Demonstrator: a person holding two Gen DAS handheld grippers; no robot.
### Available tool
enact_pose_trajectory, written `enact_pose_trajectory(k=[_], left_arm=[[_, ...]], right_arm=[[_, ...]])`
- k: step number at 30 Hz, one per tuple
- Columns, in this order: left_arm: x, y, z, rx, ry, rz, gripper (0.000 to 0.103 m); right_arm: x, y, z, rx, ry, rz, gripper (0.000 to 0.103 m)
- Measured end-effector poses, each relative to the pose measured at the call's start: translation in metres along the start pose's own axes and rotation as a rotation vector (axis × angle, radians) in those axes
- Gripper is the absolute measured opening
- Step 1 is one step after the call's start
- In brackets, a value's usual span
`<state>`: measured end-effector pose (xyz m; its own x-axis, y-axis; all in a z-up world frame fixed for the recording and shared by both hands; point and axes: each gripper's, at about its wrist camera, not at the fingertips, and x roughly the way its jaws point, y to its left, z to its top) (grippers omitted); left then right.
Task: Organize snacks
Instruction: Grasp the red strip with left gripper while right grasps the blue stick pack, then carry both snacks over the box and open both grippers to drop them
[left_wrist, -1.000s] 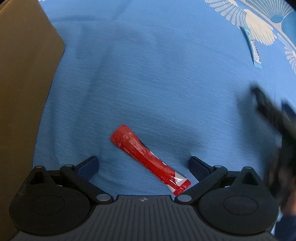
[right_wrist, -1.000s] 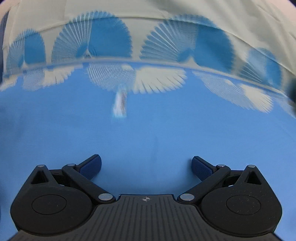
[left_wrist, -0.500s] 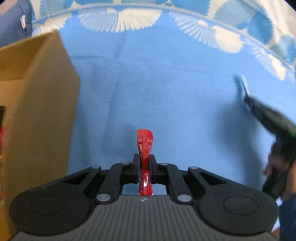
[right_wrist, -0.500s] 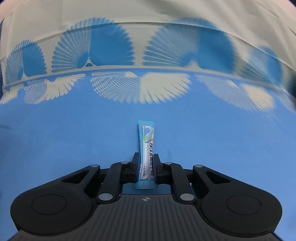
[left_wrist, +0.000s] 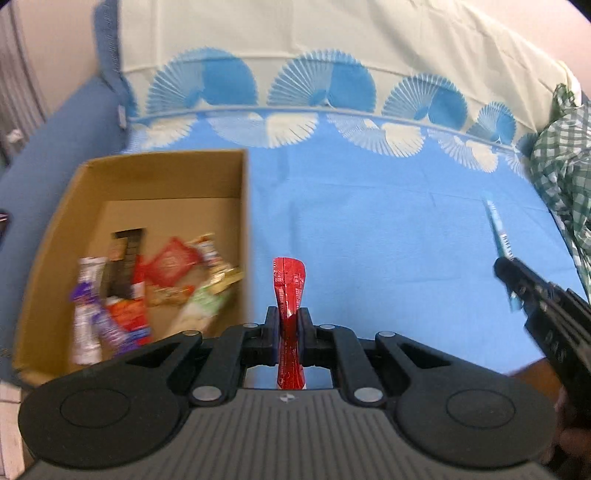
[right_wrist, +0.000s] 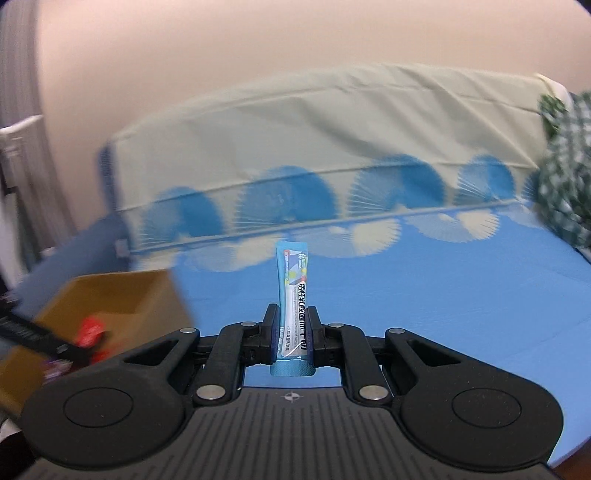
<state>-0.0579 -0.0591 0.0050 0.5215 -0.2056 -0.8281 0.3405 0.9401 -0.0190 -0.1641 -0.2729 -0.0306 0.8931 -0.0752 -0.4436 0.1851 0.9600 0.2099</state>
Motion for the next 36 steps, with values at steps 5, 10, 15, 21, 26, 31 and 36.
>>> enact_pose_trajectory(k=[5, 10, 15, 21, 26, 31, 36], left_arm=[[-0.053, 0.046, -0.044, -0.01, -0.038, 0.047, 0.009], [-0.088, 0.09, -0.088, -0.05, -0.055, 0.067, 0.009], [-0.111, 0.121, -0.117, -0.101, -0.082, 0.072, 0.009], [-0.125, 0.136, -0.132, -0.13, -0.105, 0.061, 0.009], [-0.129, 0.14, -0.134, -0.133, -0.117, 0.048, 0.009], [-0.128, 0.142, -0.135, -0.133, -0.115, 0.04, 0.009], [-0.122, 0.143, -0.133, -0.132, -0.103, 0.034, 0.009]], right_arm=[[-0.05, 0.077, -0.018, -0.074, 0.03, 0.137, 0.015], [-0.082, 0.133, -0.042, -0.139, 0.085, 0.227, 0.015], [-0.11, 0.17, -0.059, -0.236, 0.085, 0.25, 0.015], [-0.126, 0.192, -0.064, -0.301, 0.061, 0.236, 0.015], [-0.132, 0.2, -0.064, -0.329, 0.05, 0.219, 0.015], [-0.131, 0.201, -0.066, -0.338, 0.059, 0.209, 0.015], [-0.126, 0.203, -0.067, -0.34, 0.077, 0.209, 0.015]])
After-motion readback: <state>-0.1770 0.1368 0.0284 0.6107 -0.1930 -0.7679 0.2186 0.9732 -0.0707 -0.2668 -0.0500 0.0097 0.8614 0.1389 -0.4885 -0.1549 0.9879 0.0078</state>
